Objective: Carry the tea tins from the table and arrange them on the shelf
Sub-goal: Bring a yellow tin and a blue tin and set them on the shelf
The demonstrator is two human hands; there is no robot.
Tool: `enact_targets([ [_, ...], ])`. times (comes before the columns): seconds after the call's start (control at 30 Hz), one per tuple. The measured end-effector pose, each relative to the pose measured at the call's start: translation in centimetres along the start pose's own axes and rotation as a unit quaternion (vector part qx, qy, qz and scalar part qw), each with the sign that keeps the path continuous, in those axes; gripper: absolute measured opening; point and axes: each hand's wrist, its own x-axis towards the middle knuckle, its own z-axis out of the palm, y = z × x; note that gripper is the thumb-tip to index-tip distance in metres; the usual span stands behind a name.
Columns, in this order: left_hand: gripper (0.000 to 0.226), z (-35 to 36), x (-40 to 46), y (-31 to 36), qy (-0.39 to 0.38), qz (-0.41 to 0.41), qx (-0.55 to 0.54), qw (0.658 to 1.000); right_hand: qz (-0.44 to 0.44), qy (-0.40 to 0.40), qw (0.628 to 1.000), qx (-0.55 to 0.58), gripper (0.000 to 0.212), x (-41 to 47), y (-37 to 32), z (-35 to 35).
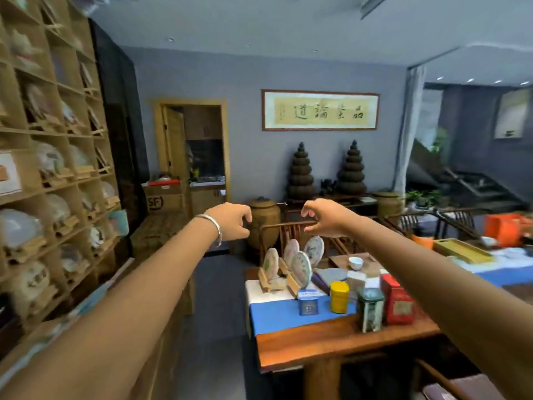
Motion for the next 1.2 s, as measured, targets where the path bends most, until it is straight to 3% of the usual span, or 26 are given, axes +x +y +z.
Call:
enact_targets([
  [0.23, 0.035, 5.3, 11.1, 13.1, -0.001, 0.058, -0.024, 0.998, 0.077, -0.011, 0.996, -0.034, 0.043, -3.7, 16.4, -2.2],
  [0.47, 0.036, 10.3, 17.7, 18.0, -0.063, 0.059, -0.019, 0.996, 0.104, -0.049, 0.993, -0.007, 0.045, -4.6, 25.2, 0.4],
  [0.9, 0.042, 19.3, 29.3, 17.9, -0.15, 0.088, 0.009, 0.985, 0.107, -0.099, 0.989, 0.012, 0.045, 3.0, 32.5, 8.3],
  [1.2, 0.044, 28.6, 39.5, 10.2, -0.217, 0.068, -0.057, 0.972, 0.09, -0.199, 0.976, 0.021, 0.046, 14.1, 36.8, 21.2],
])
